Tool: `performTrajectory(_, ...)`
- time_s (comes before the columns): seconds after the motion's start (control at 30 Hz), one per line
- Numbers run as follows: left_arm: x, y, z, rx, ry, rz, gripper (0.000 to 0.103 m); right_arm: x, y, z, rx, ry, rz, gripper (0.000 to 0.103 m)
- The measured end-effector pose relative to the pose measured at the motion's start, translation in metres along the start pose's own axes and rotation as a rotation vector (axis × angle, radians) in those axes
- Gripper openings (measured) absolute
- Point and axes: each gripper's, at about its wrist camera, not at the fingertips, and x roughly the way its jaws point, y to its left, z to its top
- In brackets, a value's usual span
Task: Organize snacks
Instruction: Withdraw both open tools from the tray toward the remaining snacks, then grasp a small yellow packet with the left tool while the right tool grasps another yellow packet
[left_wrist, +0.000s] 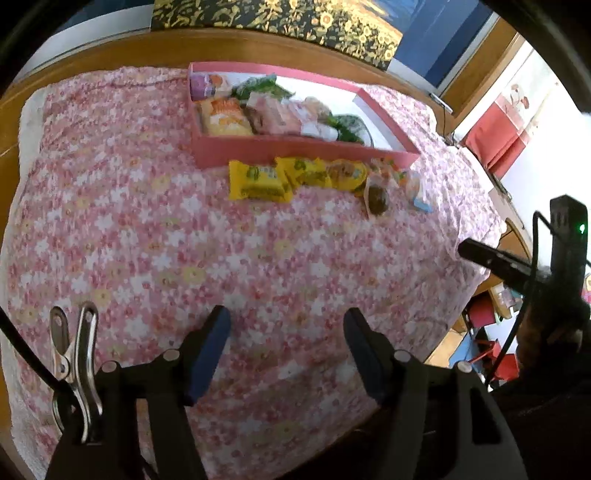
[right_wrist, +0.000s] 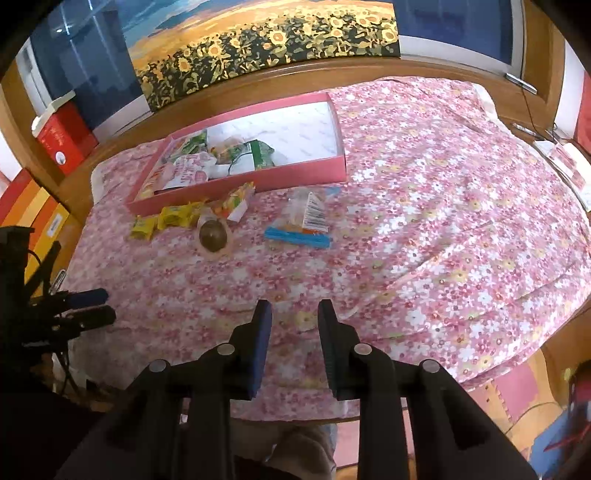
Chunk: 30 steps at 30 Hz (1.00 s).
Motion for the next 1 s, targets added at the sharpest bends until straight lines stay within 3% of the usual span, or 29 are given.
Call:
performTrajectory(0.13, -0.003, 0.009, 0.028, -0.022, -0.07, 0.038, 0.069, 0.003, 0.008, 0.008, -0.042, 0.0, 0.046, 0.027)
performTrajectory(0.2, 0.0, 0.017, 0.042, -0.054, -0.095, 0.035, 0.076, 0.003, 0.011, 0.01, -0.062, -0.004, 0.054, 0.027)
performTrajectory(0.37, 0.026, 0.024, 0.077, -0.066, -0.092, 0.017, 0.075, 0.001, 0.008, 0.012, -0.043, -0.017, 0.058, 0.027)
performTrajectory(0.43, 0.036, 0.019, 0.081, -0.028, -0.065, 0.028, 0.062, -0.001, 0.006, 0.013, -0.04, -0.028, 0.058, 0.027)
performTrajectory(0.47, 0.043, 0.014, 0.081, -0.005, -0.037, 0.042, 0.033, -0.002, 0.005, 0.014, -0.038, -0.033, 0.058, 0.027)
performTrajectory(0.53, 0.044, 0.008, 0.078, 0.025, -0.029, 0.047, 0.021, -0.003, 0.004, 0.016, -0.034, -0.041, 0.065, 0.027)
performTrajectory(0.67, 0.035, 0.003, 0.064, 0.036, -0.009, 0.011, 0.021, 0.005, 0.011, 0.026, -0.052, -0.043, 0.102, 0.027)
performTrajectory(0.93, 0.01, 0.024, 0.029, -0.023, -0.002, 0.05, 0.021, 0.048, 0.076, 0.058, -0.195, -0.013, 0.268, 0.027)
performTrajectory(0.97, 0.005, 0.027, 0.026, -0.027, -0.009, 0.074, 0.021, 0.055, 0.087, 0.063, -0.216, -0.017, 0.259, 0.031)
performTrajectory(1.0, 0.003, 0.029, 0.024, -0.034, -0.015, 0.094, 0.021, 0.062, 0.096, 0.067, -0.235, -0.015, 0.241, 0.042)
